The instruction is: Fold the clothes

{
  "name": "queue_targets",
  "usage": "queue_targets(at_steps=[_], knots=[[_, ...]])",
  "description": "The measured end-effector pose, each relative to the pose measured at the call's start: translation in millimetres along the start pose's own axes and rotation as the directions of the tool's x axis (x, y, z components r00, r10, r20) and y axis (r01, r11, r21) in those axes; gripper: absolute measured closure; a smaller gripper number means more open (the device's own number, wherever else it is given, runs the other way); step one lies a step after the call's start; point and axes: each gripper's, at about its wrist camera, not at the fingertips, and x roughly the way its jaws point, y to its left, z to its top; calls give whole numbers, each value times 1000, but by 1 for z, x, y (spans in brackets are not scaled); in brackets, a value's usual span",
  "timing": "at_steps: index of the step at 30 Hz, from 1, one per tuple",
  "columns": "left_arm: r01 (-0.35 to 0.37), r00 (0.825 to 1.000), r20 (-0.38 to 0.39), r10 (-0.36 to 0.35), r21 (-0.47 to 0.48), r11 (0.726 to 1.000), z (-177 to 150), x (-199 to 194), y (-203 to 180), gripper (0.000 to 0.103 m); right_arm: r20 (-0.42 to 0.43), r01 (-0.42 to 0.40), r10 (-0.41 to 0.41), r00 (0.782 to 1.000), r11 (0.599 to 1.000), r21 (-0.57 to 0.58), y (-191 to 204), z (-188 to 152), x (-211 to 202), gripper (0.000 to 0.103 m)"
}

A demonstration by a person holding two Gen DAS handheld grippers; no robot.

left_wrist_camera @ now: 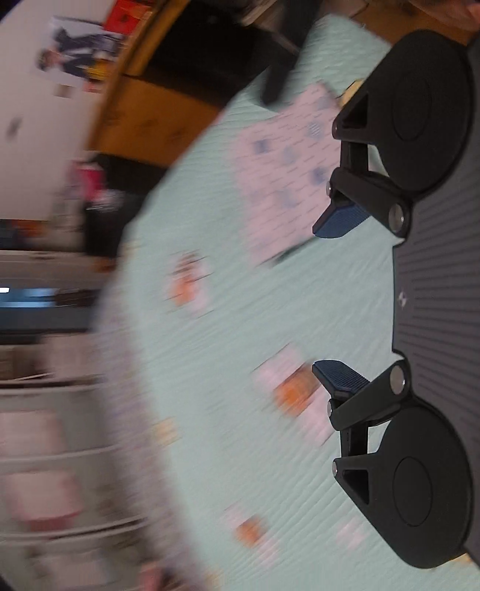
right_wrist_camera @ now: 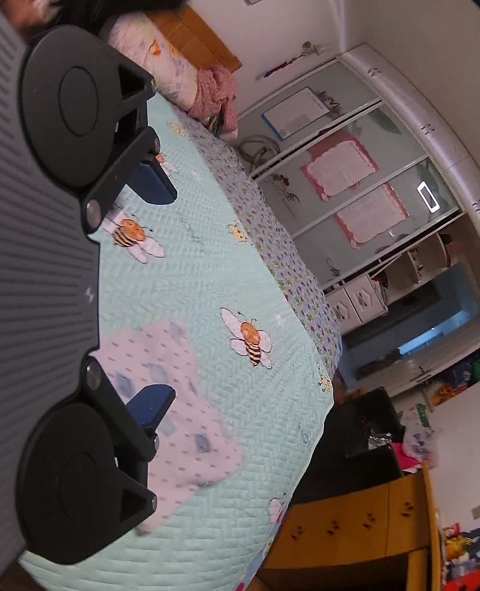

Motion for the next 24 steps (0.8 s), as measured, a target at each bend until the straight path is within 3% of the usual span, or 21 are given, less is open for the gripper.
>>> queue_targets(at_steps=[4, 6, 8, 11, 14, 17, 21, 24], knots=[[-112, 982, 153, 110, 5, 994, -9, -47, 28, 3, 39, 97, -92, 995, 986, -139, 48, -39, -6, 0], [-123, 978, 169, 123, -13, 992, -15, -58, 44, 0, 69, 147, -135, 988, 961, -234, 77, -60, -5, 0], [-104, 985, 137, 108, -32, 994, -21, -61, 62, 0, 50, 163, -155, 987, 933, -321, 105, -81, 1, 0], [-67, 996, 47, 71, -84, 994, -35, -58, 91, 0, -121, 64, -116, 986, 928, -368, 136, -108, 24, 0], [-92, 995, -51, 85, -169, 981, -53, -49, 124, 0, -273, -46, -58, 960, 932, -360, 159, -126, 49, 0], [-116, 988, -134, 80, -282, 952, -71, -39, 161, 0, -382, -92, -52, 923, 932, -350, 178, -138, 72, 0], [-151, 979, -186, 81, -403, 903, -91, -34, 206, 0, -417, -87, -66, 906, 937, -337, 198, -139, 93, 0], [-181, 979, -169, 118, -426, 887, -100, -42, 220, 0, -393, -71, -77, 916, 935, -347, 220, -136, 98, 0]])
